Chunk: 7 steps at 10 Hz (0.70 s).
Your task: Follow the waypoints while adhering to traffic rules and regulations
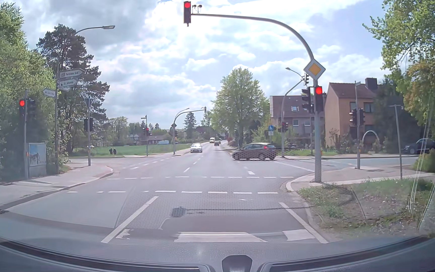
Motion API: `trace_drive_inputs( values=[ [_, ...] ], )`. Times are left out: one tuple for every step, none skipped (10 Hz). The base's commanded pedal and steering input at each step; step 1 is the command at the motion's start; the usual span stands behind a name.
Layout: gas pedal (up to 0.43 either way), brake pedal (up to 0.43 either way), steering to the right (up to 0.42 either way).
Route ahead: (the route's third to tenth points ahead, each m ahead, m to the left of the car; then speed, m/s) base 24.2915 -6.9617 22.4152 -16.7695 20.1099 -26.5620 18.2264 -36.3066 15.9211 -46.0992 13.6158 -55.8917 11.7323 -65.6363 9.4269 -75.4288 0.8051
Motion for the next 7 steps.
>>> trace_drive_inputs(
  values=[
    [0.000,0.073,-0.004],
    [0.000,0.085,-0.003],
    [0.000,0.085,-0.003],
    [0.000,0.104,-0.004],
    [0.000,0.122,-0.003],
    [0.000,0.128,-0.003],
    [0.000,0.140,-0.004]
  ],
)
